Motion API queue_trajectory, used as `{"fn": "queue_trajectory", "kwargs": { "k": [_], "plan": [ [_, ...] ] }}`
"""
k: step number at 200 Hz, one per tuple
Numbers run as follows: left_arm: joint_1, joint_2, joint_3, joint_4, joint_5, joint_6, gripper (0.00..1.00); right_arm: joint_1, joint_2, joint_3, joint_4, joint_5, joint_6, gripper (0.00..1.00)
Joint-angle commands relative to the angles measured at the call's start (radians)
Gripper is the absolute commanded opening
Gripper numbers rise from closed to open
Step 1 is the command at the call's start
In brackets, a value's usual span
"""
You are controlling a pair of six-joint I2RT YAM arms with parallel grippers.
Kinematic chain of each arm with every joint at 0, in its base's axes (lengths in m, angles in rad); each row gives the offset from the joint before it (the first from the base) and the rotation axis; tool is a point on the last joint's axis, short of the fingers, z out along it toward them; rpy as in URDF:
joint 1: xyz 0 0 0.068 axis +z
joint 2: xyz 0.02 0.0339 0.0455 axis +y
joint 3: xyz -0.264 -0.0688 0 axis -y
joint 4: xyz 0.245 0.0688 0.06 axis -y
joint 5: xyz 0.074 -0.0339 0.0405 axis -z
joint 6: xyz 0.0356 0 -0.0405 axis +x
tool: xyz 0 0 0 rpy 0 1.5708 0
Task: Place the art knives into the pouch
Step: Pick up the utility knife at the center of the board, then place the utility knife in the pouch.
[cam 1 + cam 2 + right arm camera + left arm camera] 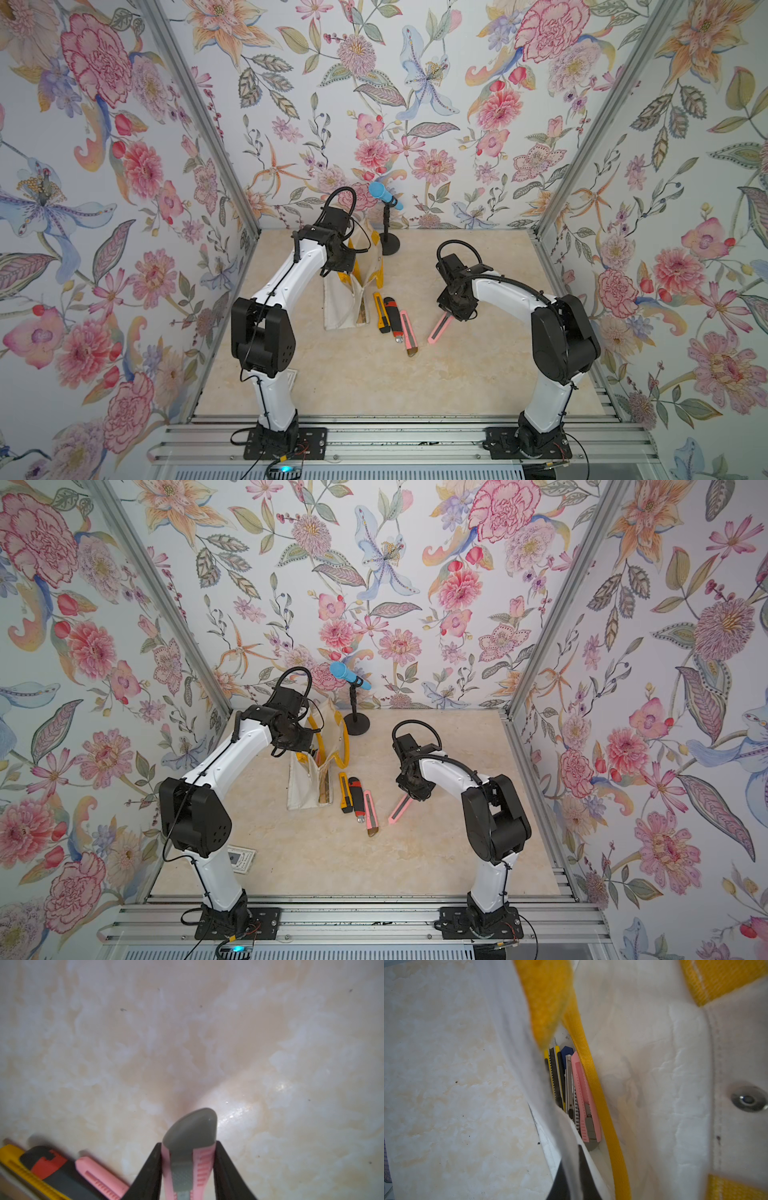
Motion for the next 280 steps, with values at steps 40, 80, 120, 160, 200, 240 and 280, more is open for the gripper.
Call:
{"fn": "queue_trajectory", "kwargs": {
  "k": [40,80,120,160,200,240,280],
  "plan": [
    [-0.007,-0.019,0.005,-0.029,0.009,0.010,0.00,-0.001,-0.027,0.366,-0.010,0.032,-0.148,0.33],
    [-0.031,-0.027,0.014,-0.031,0.017,0.029,0.00,0.031,0.097,0.668,0.022,-0.002,-0.249,0.33],
    [-0.031,-0.049,0.014,-0.034,0.020,0.019,0.00,0.077,0.294,0.938,0.036,-0.128,-0.306,0.33],
    [-0.031,-0.067,0.013,-0.035,0.014,0.016,0.00,0.126,0.470,1.129,0.036,-0.235,-0.301,0.35],
    [-0.032,-0.075,0.005,-0.040,0.007,0.010,0.00,0.184,0.552,1.168,0.064,-0.282,-0.300,0.35],
    [-0.032,-0.077,0.004,-0.040,0.001,0.008,0.00,0.218,0.620,1.165,0.073,-0.319,-0.310,0.35],
    [-0.032,-0.076,0.006,-0.045,0.000,0.008,0.00,0.223,0.687,1.156,0.073,-0.326,-0.313,0.35]
  ]
}}
